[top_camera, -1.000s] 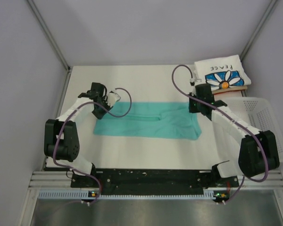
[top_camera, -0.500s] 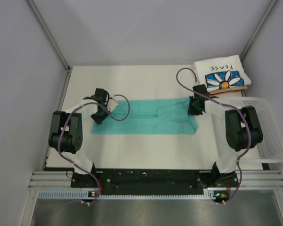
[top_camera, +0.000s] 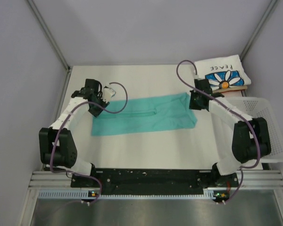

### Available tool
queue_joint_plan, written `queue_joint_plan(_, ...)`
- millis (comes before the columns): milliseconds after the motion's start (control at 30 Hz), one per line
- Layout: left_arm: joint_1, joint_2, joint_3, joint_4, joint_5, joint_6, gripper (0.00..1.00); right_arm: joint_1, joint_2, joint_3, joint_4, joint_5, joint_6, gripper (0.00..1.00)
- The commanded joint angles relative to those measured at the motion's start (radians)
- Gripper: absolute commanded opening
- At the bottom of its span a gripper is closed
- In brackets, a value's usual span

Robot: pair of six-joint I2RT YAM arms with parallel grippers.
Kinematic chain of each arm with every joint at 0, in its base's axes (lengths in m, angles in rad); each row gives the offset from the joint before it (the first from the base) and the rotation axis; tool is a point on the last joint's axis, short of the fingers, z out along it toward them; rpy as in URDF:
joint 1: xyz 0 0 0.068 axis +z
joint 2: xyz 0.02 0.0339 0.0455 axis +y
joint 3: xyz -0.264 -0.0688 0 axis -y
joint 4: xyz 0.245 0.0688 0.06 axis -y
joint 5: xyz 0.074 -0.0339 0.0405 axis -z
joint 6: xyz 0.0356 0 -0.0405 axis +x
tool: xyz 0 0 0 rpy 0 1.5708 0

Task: Fold and stack the t-shirts
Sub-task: Fold the other side of the tshirt into a rectangle, then rotate the tshirt 90 degrees

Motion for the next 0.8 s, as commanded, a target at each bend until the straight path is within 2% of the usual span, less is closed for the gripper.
queue_joint_plan(0, 0.001, 0.136, 0.141, 0.038, -0.035, -0.003, 0.38, 0.069, -0.141, -0.131, -0.045, -0.031, 0.036, 0.00)
queue_joint_plan(167, 0.003, 0.366, 0.282, 0.122, -0.135, -0.015, 0.34, 0.063, -0.074, -0.186, 0.030, -0.119, 0.111, 0.00)
queue_joint_plan(333, 0.009, 0.474, 0.283, 0.187, -0.223, 0.020, 0.32, 0.005, 0.102, -0.084, 0.027, -0.185, 0.119, 0.00)
queue_joint_plan(467, 0.010, 0.400, 0.101, 0.221, -0.198, 0.048, 0.31, -0.024, 0.250, 0.141, -0.054, -0.154, 0.070, 0.00)
queue_joint_plan(633, -0.031, 0.227, -0.125, 0.141, -0.206, 0.060, 0.31, -0.058, 0.539, 0.561, -0.085, -0.243, 0.026, 0.00)
queue_joint_plan(700, -0.069, 0.131, -0.191, 0.053, -0.139, 0.059, 0.32, -0.058, 0.647, 0.767, -0.125, -0.333, -0.011, 0.00)
queue_joint_plan(767, -0.103, 0.006, -0.219, -0.068, -0.018, 0.060, 0.36, -0.053, 0.687, 0.894, -0.175, -0.355, -0.014, 0.00)
